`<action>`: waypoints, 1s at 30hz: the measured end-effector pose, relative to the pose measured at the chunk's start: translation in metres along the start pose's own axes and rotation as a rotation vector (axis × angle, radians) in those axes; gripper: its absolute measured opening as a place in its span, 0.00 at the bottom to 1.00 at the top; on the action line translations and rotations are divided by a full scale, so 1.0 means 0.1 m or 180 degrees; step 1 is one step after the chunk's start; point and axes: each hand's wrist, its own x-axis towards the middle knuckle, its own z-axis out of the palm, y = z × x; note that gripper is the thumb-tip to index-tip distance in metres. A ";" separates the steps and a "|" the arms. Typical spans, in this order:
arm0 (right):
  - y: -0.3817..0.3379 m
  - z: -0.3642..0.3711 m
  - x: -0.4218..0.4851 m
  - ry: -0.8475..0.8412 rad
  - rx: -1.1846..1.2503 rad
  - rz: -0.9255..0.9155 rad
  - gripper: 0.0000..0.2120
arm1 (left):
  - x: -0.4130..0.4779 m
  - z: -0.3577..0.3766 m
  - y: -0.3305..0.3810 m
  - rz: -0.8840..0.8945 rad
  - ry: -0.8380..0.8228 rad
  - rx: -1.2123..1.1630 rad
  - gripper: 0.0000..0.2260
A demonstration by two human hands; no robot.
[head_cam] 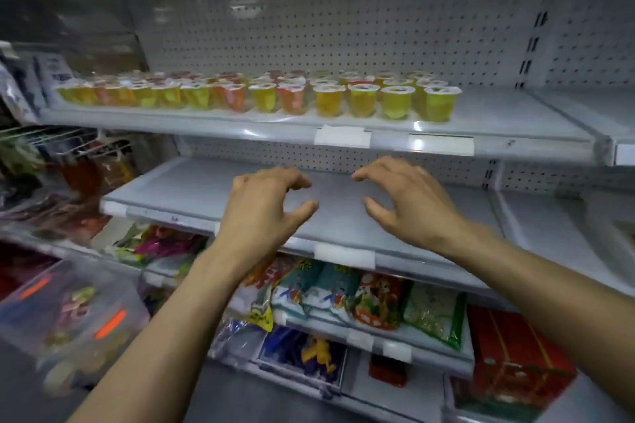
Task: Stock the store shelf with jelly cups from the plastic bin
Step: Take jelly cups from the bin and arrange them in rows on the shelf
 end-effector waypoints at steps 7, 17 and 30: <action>-0.85 0.68 0.33 -0.0665 0.0246 -0.0400 0.20 | -0.70 -0.29 -0.89 -0.0782 -0.0258 0.0249 0.16; -2.34 1.99 1.47 -0.1012 0.0795 -0.0722 0.18 | -1.38 -0.86 -2.79 -0.1694 -0.0616 0.0526 0.18; -4.34 4.23 2.71 -0.2056 0.1280 -0.0809 0.17 | -2.28 -1.18 -5.60 -0.2922 -0.1043 0.0235 0.16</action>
